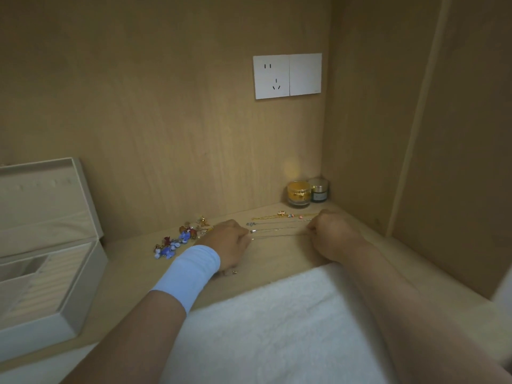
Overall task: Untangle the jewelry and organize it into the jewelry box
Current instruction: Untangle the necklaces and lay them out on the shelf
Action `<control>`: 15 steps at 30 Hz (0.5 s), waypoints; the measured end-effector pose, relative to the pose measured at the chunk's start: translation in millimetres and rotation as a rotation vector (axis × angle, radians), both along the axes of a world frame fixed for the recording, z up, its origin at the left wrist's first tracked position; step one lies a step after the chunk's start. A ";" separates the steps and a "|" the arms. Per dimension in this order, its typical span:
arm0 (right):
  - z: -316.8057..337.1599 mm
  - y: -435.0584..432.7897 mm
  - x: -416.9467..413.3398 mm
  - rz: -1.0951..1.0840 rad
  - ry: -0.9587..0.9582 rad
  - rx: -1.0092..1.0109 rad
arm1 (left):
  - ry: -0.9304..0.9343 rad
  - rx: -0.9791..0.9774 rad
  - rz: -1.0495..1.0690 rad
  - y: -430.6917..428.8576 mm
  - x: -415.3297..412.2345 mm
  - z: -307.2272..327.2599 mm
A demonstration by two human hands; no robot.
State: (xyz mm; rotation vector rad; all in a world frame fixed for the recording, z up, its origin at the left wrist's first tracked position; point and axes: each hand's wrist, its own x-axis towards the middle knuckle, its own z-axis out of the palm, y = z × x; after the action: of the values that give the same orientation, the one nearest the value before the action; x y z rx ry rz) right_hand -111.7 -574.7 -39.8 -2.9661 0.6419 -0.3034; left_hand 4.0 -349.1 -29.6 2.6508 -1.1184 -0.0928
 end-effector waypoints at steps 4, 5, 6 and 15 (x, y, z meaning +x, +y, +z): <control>27.3 40.7 4.2 0.151 -0.050 -0.117 | -0.044 -0.129 0.048 41.6 6.7 19.6; 33.5 56.1 7.2 0.229 -0.075 -0.088 | -0.050 -0.151 0.064 53.5 7.9 23.1; 38.0 72.5 11.7 0.317 -0.088 -0.039 | -0.046 -0.171 0.082 65.1 8.4 25.0; 26.2 164.6 60.6 0.574 0.043 0.212 | 0.064 -0.102 0.110 128.0 -5.9 1.0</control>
State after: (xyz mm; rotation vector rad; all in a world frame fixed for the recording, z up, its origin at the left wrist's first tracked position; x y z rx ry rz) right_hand -51.1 -410.1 -13.6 -2.7949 -0.1785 -0.1123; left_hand -1.9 -221.1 -28.5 2.5934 -0.9297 -0.0965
